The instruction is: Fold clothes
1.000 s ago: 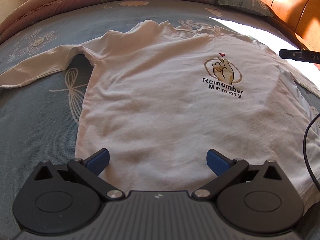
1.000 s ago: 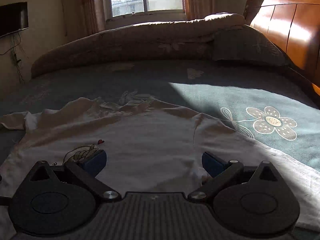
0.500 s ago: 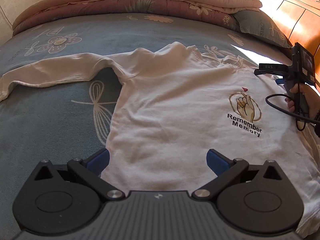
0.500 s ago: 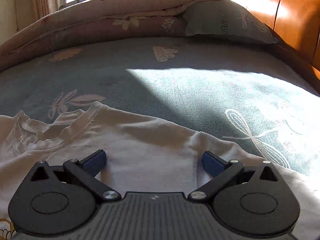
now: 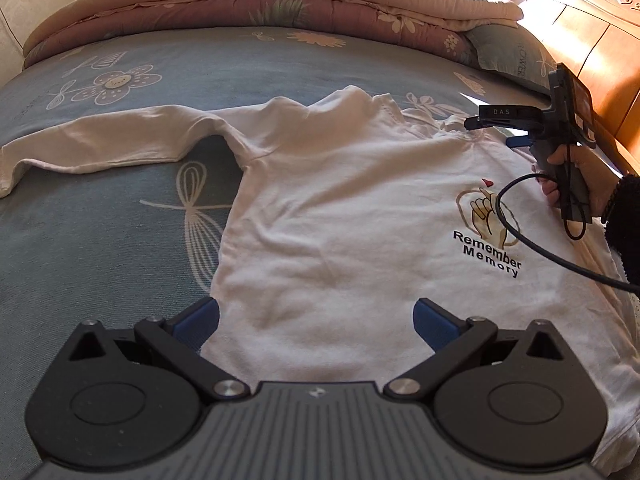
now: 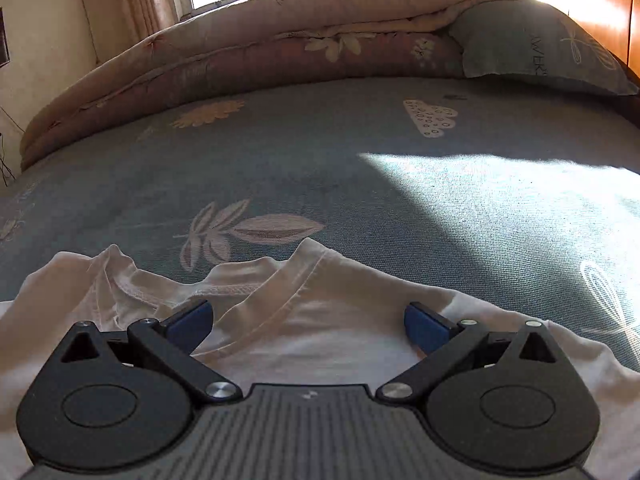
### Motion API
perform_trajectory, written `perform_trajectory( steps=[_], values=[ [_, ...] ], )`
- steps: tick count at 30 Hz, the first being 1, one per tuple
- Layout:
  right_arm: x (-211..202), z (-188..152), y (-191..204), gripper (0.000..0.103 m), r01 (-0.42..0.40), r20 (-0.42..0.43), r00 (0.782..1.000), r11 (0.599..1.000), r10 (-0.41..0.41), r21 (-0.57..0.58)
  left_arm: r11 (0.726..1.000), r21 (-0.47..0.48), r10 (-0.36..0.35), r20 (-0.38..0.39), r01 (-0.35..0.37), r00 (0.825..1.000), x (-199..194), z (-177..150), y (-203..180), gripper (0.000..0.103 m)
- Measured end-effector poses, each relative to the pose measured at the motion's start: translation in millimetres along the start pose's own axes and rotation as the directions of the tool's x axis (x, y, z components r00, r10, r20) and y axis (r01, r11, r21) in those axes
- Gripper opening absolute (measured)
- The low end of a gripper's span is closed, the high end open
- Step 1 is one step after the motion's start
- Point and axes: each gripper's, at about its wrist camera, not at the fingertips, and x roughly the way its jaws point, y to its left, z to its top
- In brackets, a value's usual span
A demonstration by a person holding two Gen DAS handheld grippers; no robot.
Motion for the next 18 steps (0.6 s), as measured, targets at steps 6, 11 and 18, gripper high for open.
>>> perform_trajectory(
  steps=[6, 11, 18],
  values=[
    [-35.7, 16.1, -5.4, 0.103, -0.011, -0.049, 0.999, 0.997, 0.014, 0.071, 0.999, -0.029, -0.021, 0.033, 0.022, 0.999, -11.4, -1.6, 6.1, 0.102],
    [-108.3, -42.0, 16.1, 0.103, -0.053, -0.182, 0.982, 0.998, 0.044, -0.043, 0.997, -0.005, -0.08, 0.045, 0.08, 0.996, -19.7, -5.6, -1.4, 0.102],
    [-192.7, -138.4, 47.0, 0.103, -0.044, -0.238, 0.971, 0.993, 0.017, -0.11, 0.98, 0.061, -0.193, 0.041, 0.191, 0.98, -19.1, -8.8, -22.1, 0.102]
  ],
)
